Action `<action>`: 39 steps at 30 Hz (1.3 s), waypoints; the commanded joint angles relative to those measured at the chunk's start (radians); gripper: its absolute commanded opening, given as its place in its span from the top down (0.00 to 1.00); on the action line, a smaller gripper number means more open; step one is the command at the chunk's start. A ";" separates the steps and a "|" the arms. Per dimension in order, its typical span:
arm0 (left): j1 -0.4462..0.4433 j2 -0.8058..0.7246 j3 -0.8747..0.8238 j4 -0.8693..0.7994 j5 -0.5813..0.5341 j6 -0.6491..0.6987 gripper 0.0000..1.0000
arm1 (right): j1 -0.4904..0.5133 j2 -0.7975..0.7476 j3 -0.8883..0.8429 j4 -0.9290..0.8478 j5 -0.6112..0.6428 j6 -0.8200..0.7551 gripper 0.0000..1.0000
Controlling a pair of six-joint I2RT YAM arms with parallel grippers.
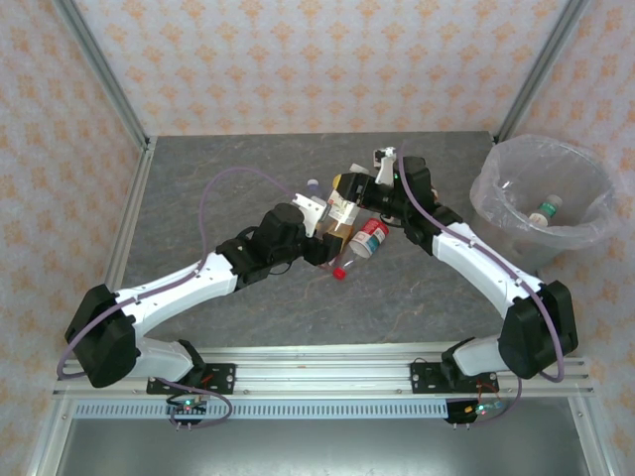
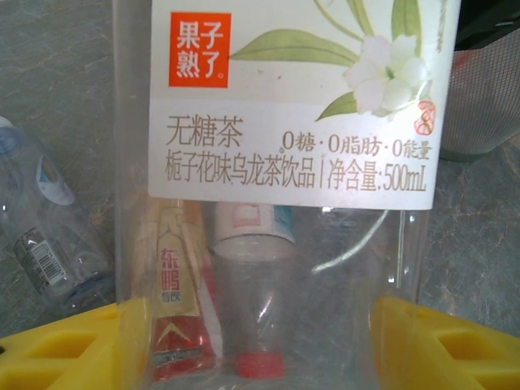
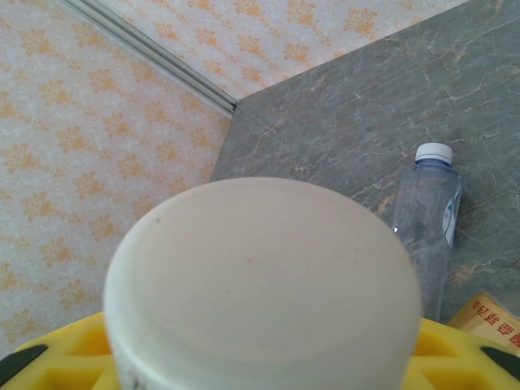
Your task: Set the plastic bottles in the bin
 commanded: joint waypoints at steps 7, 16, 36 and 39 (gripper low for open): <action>0.000 -0.015 0.005 0.033 -0.078 -0.025 0.20 | 0.011 -0.071 -0.021 -0.007 0.078 -0.019 1.00; 0.015 -0.114 -0.088 0.130 -0.117 -0.054 0.00 | 0.012 -0.148 -0.056 -0.025 0.262 -0.038 1.00; 0.123 -0.218 -0.209 0.047 -0.551 -0.306 0.00 | 0.011 -0.226 -0.059 -0.037 0.372 -0.067 1.00; 0.135 -0.214 -0.216 0.034 -0.553 -0.325 0.00 | 0.012 -0.241 -0.051 -0.046 0.389 -0.083 1.00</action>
